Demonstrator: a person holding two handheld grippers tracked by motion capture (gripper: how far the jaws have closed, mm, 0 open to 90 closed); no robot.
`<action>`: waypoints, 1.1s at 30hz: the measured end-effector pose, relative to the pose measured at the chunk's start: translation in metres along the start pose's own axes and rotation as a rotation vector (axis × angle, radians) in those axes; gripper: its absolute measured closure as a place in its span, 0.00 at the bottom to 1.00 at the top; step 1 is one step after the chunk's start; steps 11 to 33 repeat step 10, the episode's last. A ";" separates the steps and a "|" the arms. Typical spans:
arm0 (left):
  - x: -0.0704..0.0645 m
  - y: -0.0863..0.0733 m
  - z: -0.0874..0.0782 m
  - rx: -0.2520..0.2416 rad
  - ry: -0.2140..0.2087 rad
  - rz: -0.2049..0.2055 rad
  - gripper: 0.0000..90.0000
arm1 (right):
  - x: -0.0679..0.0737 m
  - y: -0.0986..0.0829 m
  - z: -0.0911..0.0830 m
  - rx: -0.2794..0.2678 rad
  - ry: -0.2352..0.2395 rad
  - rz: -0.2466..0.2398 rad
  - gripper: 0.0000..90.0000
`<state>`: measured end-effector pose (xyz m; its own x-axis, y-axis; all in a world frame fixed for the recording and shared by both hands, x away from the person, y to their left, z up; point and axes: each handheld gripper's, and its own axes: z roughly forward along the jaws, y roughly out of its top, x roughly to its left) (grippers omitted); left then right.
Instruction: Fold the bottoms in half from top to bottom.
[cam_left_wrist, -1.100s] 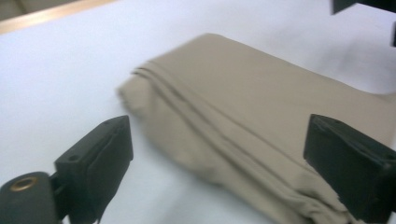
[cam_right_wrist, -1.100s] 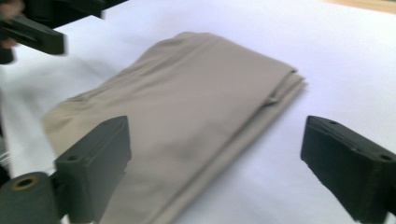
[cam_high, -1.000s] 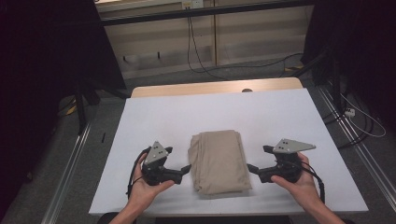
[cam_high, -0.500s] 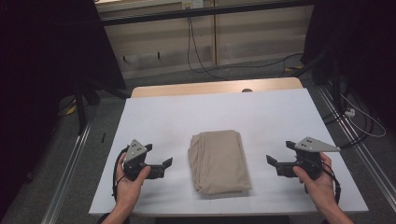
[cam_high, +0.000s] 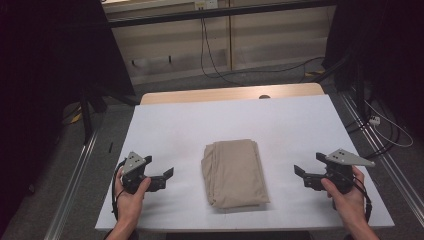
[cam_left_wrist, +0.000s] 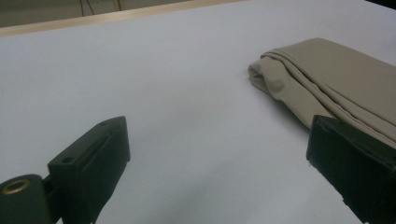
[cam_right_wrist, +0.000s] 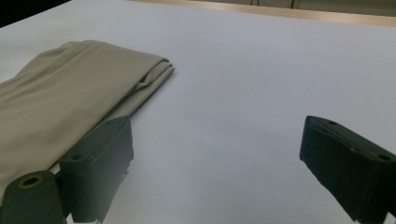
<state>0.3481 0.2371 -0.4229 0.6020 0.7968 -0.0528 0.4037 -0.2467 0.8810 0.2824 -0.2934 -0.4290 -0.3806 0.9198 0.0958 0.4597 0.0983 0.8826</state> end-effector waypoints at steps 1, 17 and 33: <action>0.000 0.000 0.000 0.001 -0.004 -0.001 0.07 | 0.001 0.000 0.001 0.001 0.009 -0.002 0.11; -0.002 -0.001 -0.001 0.008 -0.004 -0.007 0.07 | -0.001 0.001 0.005 0.001 0.021 0.009 0.11; -0.002 -0.001 -0.001 0.008 -0.004 -0.007 0.07 | -0.001 0.001 0.005 0.001 0.021 0.009 0.11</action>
